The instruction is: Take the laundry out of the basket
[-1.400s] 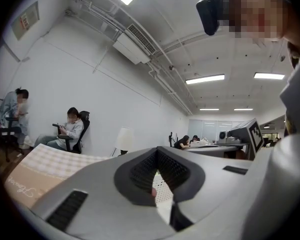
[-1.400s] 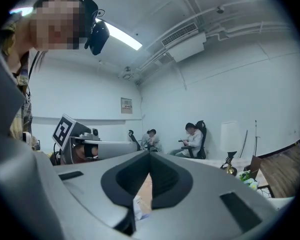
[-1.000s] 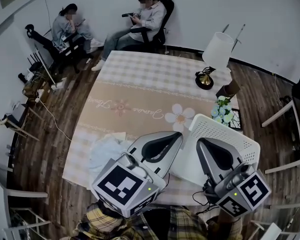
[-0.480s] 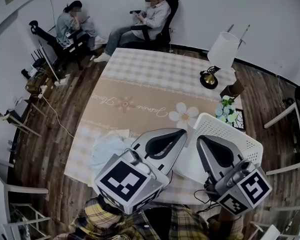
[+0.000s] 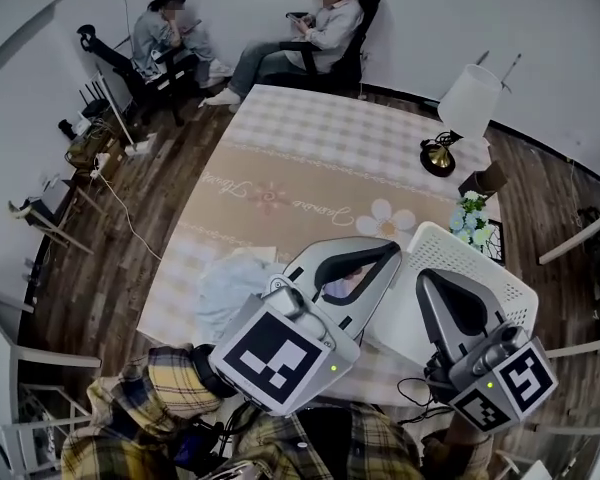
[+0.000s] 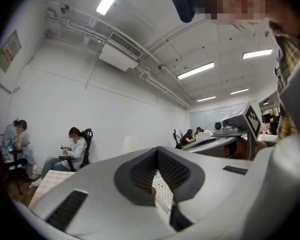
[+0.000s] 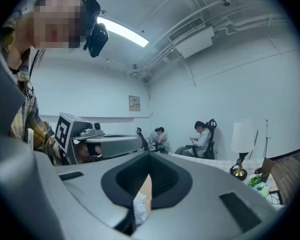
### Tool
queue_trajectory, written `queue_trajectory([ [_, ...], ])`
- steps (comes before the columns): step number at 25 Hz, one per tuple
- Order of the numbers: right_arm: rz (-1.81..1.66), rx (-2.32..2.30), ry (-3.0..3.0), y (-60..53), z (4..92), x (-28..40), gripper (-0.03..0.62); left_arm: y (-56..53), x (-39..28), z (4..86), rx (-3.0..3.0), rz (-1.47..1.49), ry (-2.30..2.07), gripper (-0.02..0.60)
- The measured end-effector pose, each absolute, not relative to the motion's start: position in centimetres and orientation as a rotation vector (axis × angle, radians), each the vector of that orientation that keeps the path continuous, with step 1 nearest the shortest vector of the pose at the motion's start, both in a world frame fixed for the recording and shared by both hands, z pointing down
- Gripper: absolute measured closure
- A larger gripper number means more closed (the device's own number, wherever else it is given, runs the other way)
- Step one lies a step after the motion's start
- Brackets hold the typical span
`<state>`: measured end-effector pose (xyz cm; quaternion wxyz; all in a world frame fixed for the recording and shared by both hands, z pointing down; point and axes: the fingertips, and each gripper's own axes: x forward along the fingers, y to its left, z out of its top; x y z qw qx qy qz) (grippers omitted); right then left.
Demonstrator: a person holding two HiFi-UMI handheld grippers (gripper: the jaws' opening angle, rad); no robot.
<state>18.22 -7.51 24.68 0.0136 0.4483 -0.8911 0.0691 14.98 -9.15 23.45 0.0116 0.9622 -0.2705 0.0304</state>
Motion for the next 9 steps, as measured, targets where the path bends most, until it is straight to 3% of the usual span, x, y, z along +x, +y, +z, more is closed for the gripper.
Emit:
queue_trajectory([
  [9,0.203,1.442,-2.766,-6.89,24.46,18.47,0.594,-8.49,15.18,23.82,3.079,0.111,-0.764,0.565],
])
